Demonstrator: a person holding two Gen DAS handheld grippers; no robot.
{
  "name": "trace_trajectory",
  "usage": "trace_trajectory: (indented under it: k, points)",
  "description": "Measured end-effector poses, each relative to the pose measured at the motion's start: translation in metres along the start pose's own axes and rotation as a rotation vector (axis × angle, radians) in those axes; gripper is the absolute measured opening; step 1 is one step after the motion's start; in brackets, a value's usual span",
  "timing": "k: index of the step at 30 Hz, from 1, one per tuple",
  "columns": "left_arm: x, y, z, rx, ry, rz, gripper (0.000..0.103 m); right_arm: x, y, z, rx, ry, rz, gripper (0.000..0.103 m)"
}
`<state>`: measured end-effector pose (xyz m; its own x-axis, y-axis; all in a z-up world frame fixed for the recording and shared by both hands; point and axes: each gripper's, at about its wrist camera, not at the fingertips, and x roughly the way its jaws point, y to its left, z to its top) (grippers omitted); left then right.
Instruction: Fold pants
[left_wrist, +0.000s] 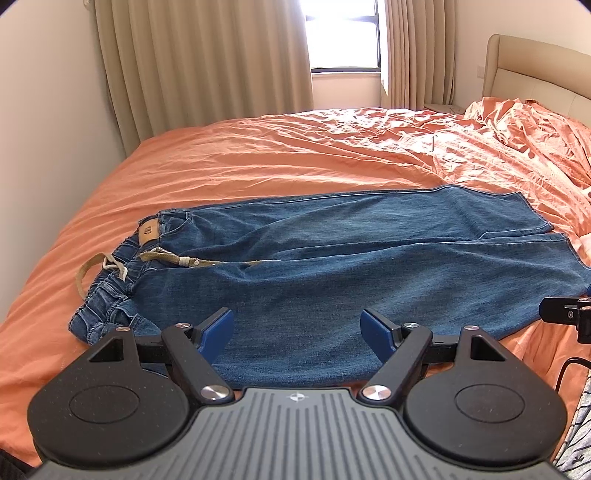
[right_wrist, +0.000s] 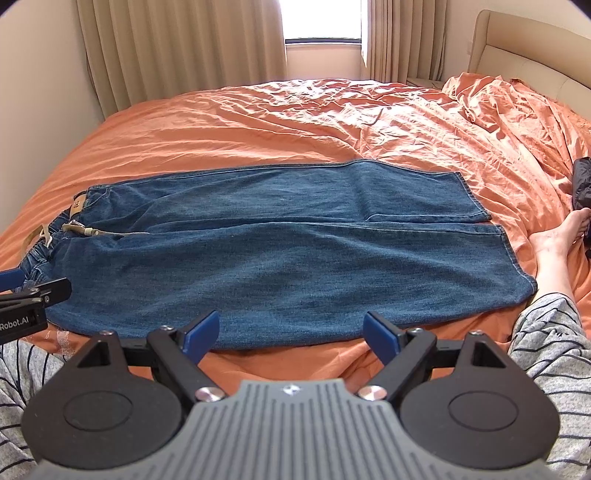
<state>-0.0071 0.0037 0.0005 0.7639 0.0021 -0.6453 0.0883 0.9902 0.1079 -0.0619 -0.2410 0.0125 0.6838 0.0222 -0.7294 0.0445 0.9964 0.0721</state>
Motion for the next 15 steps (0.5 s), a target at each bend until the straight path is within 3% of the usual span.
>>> trace_trajectory:
  k: [15]
  points:
    - [-0.0020,0.0026,0.0018,-0.006,0.001,0.002,0.091,-0.0021,0.0017,0.0006,-0.009,-0.003,0.002,0.082]
